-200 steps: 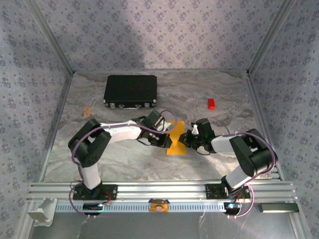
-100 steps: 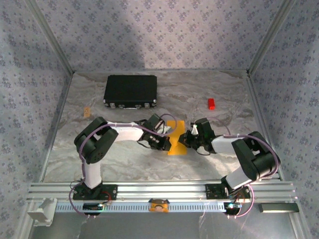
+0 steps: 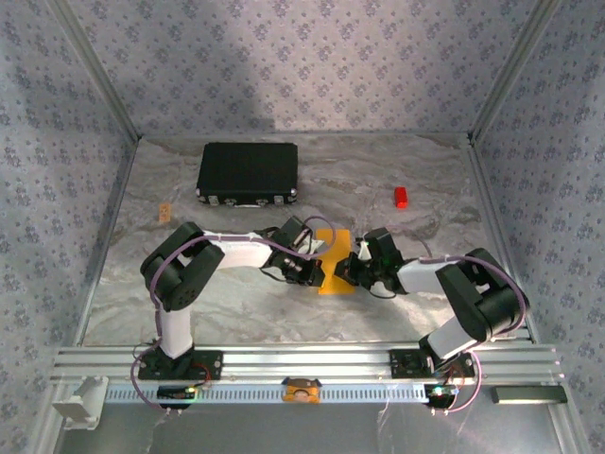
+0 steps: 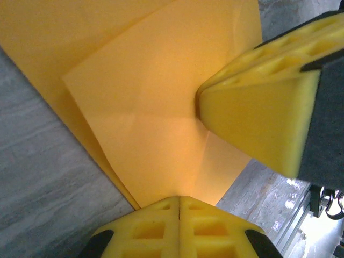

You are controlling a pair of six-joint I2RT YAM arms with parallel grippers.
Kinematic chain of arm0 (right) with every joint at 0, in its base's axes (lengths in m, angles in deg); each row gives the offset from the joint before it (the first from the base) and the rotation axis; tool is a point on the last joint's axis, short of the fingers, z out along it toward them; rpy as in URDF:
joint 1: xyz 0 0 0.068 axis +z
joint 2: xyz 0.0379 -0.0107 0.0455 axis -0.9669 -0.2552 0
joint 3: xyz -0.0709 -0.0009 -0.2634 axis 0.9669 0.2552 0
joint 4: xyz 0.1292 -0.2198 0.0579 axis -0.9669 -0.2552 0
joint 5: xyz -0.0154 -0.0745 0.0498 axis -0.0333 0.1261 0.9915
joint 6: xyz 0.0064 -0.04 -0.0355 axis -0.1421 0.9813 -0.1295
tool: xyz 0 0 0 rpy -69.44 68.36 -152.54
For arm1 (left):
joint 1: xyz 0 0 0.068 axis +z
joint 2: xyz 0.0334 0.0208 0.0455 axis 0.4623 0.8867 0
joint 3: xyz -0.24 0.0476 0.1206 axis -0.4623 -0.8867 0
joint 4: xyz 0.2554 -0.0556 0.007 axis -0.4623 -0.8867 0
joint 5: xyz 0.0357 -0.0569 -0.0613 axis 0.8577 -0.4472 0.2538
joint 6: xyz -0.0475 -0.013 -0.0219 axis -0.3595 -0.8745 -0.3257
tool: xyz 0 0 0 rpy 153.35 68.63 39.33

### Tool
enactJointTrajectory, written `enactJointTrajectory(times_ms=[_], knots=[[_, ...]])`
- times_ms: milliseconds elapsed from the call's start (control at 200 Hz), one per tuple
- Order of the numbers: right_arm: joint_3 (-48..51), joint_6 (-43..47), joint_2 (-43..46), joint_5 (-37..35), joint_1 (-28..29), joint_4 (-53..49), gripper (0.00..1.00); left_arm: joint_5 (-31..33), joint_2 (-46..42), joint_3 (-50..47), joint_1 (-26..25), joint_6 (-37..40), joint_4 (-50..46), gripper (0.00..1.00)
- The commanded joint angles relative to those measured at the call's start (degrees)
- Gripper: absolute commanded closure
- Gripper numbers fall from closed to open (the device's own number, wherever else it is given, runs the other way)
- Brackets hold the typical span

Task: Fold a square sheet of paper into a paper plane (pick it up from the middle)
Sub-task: Fold the triangle a second time at the center of the table.

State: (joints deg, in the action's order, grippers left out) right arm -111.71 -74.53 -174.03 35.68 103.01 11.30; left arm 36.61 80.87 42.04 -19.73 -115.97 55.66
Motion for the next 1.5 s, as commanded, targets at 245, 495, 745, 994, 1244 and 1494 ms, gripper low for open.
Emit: enactJointTrajectory(times_ms=[245, 495, 745, 994, 1244, 1494], knots=[[-2.8, 2.3, 2.9, -0.2, -2.7, -5.2, 0.98, 4.2, 2.3, -0.7, -0.2, 0.4, -4.1, 1.00], [-2.9, 3.3, -1.8, -0.2, -4.7, -4.3, 0.98, 4.1, 2.3, -1.0, -0.1, 0.4, -4.0, 1.00], [-3.5, 3.7, -4.1, 1.1, -11.0, -2.4, 0.98, 4.1, 2.3, -1.0, -0.2, 0.3, -4.0, 1.00], [-3.5, 3.8, -2.0, 1.2, -13.3, -3.0, 0.97, 3.9, 1.7, -1.2, -0.4, 0.2, -3.7, 1.00], [-2.7, 5.7, 11.4, -4.1, -8.8, -16.0, 0.89, 2.6, -3.9, -0.1, 0.6, 0.2, -2.0, 0.97], [2.0, 2.9, 23.2, -9.5, -4.2, -25.0, 0.65, -2.5, -2.5, 11.0, 3.8, 5.6, -8.3, 0.84]])
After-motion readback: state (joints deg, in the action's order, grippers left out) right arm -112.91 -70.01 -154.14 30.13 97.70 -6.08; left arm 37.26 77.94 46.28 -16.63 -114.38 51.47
